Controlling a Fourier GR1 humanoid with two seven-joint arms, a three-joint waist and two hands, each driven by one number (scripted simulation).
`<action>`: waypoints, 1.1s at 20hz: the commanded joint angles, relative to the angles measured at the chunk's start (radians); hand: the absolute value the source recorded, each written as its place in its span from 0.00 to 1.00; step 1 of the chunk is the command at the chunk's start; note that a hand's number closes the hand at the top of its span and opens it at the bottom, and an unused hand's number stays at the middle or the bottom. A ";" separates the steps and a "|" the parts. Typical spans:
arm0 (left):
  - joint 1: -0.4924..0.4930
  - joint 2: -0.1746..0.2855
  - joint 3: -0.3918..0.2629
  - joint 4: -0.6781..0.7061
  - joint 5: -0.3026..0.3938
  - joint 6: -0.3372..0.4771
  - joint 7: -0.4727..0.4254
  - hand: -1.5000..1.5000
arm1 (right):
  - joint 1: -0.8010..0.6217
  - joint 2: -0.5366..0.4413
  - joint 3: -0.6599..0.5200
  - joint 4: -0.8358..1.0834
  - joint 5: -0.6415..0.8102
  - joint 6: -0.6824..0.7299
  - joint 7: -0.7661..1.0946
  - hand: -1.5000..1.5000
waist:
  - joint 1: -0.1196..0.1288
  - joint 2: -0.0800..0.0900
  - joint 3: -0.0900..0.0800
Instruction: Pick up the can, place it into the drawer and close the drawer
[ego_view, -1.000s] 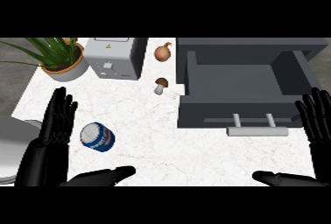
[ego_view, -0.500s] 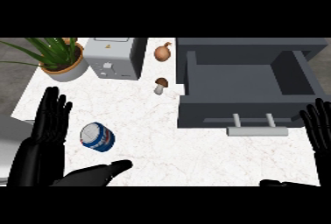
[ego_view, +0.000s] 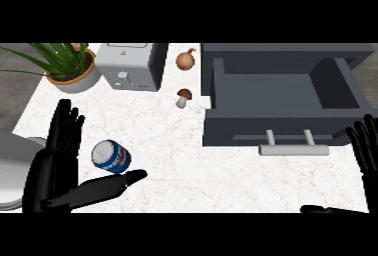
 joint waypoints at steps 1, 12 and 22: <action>0.050 -0.004 -0.025 0.068 0.033 0.037 -0.090 0.00 | 0.019 0.011 -0.015 0.050 0.003 0.025 -0.065 0.00 | 0.001 0.000 0.000; 0.008 -0.002 0.080 0.248 0.102 0.025 -0.229 0.00 | 0.000 -0.005 -0.073 -0.011 -0.037 0.061 0.011 0.00 | 0.001 0.000 0.000; 0.119 0.033 0.130 0.315 0.165 -0.014 -0.408 0.00 | 0.087 0.068 -0.017 0.051 0.053 0.085 -0.133 0.00 | 0.002 -0.001 0.000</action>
